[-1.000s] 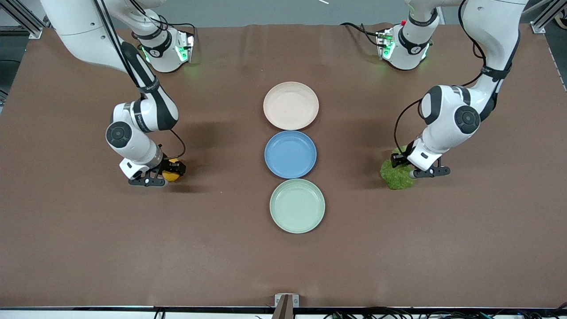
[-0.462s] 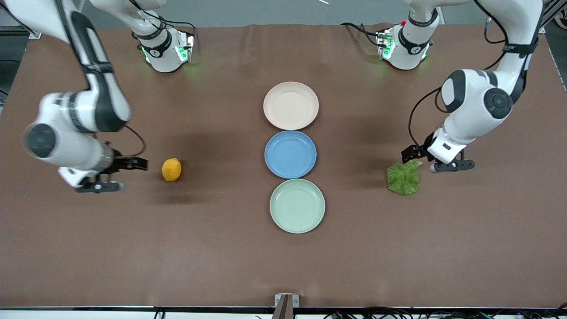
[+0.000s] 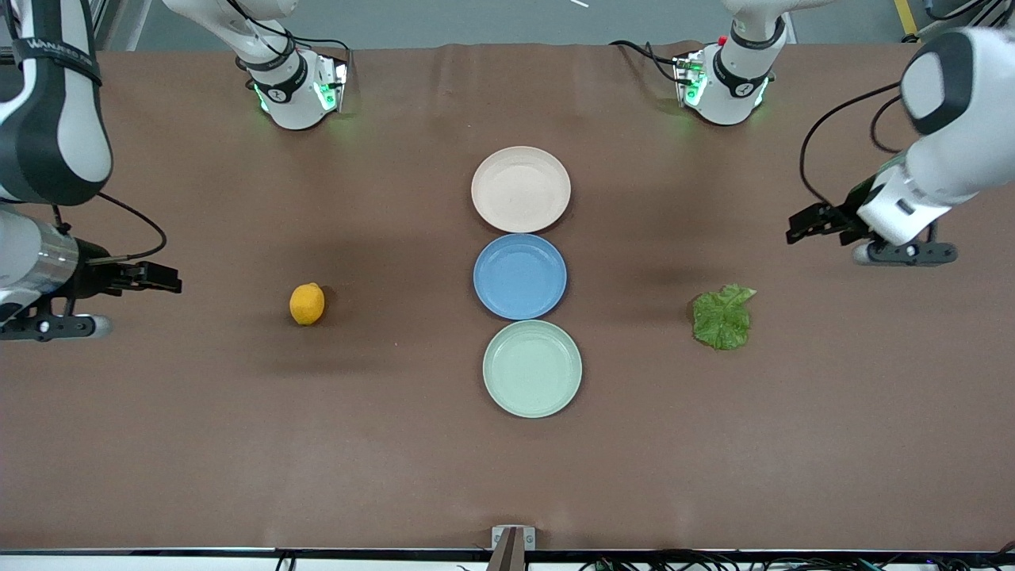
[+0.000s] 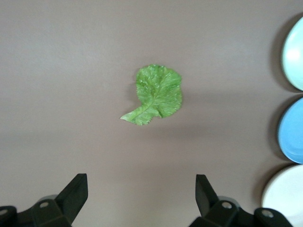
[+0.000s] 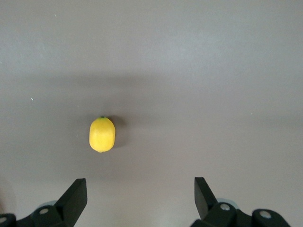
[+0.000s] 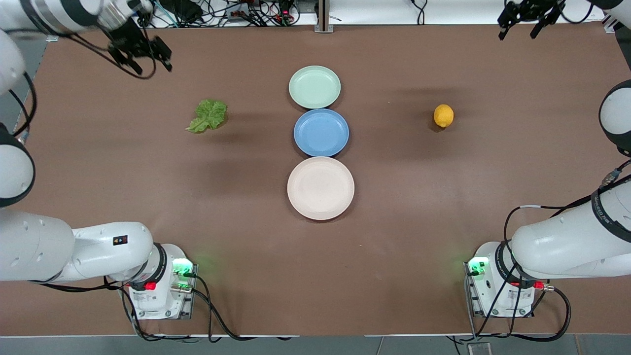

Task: Pick lemon and lettuce from plates

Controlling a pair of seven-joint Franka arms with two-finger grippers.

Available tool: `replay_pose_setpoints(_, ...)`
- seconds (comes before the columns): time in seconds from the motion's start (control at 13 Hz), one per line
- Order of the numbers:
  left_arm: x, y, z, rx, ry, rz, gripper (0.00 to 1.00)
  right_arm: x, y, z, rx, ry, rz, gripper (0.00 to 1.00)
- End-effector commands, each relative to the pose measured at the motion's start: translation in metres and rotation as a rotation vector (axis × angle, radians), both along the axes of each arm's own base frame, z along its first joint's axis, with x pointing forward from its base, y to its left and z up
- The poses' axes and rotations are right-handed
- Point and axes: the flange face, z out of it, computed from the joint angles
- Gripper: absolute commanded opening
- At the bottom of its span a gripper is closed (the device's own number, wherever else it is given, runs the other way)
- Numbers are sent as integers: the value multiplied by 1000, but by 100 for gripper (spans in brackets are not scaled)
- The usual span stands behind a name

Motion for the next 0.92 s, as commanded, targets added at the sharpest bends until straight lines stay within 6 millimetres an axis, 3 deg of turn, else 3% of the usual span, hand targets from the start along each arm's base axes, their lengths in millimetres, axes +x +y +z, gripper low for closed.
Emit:
replay_pose_setpoints(0.0,11,20,54,-14,-9,8,100,10,-1,0,4,4,5,100)
replay_pose_setpoints(0.15,11,23,85,-13,-25,7,100,9,-3,0,8,7,3,100)
replay_pose_setpoints(0.31,8,22,102,-11,-50,6,100,10,-5,2,4,4,5,100)
replay_pose_setpoints(0.46,10,23,113,-11,-74,6,100,9,5,8,-5,-2,17,100)
replay_pose_setpoints(0.69,16,27,125,-27,-102,6,100,-10,4,11,9,54,9,100)
replay_pose_setpoints(0.85,24,30,124,-29,-103,10,100,-42,7,21,5,20,13,100)
